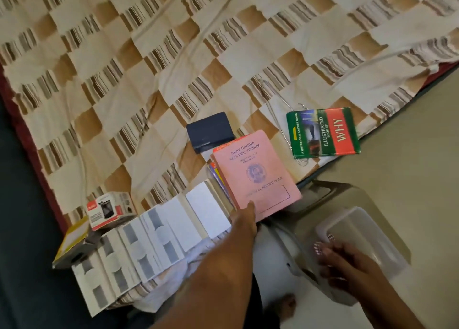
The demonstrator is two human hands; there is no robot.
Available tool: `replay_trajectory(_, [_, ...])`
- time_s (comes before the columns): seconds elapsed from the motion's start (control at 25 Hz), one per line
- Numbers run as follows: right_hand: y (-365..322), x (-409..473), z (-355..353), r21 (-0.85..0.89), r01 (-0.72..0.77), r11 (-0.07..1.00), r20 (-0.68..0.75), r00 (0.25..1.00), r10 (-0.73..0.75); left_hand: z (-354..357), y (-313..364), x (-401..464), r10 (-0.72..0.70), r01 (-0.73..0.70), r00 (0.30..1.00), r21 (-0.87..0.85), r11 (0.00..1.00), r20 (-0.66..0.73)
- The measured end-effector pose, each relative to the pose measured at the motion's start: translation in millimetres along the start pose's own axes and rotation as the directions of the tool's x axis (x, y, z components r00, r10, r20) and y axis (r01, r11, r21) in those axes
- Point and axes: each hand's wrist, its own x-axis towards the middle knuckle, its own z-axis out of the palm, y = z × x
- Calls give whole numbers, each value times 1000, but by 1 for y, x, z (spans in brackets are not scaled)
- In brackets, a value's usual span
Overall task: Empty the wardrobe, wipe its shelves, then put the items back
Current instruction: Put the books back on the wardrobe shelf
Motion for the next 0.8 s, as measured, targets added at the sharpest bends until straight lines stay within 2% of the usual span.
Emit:
replay_trajectory(0.08, [-6,15,-3,13,-71,997,-26,997,72,8,-2,17,-49,49,991,2,999,-124])
replay_trajectory(0.24, [-13,30,-5,23,-133,991,-77,988,134,23,-31,62,4,-2,969,8,1000,-249])
replay_trajectory(0.32, [-19,35,-3,24,-148,989,-90,985,150,25,-25,44,-41,19,948,-72,997,-317])
replay_trajectory(0.4, [-27,39,0,4,-140,990,-85,987,140,23,-9,-4,0,-32,951,-100,994,-308])
replay_trajectory(0.48, [-37,44,2,-43,-93,995,-102,991,88,18,-1,-42,134,-141,967,-18,990,-218])
replay_trajectory(0.6, [-59,55,-3,-117,23,993,-165,985,-42,9,13,-82,287,-291,954,37,956,83])
replay_trajectory(0.72, [-90,61,-16,-198,98,975,-143,981,-128,-1,35,-115,307,-294,899,-89,952,312])
replay_trajectory(0.8, [-105,65,-31,-106,65,992,-163,983,-81,-10,39,-134,310,-325,823,-52,944,477])
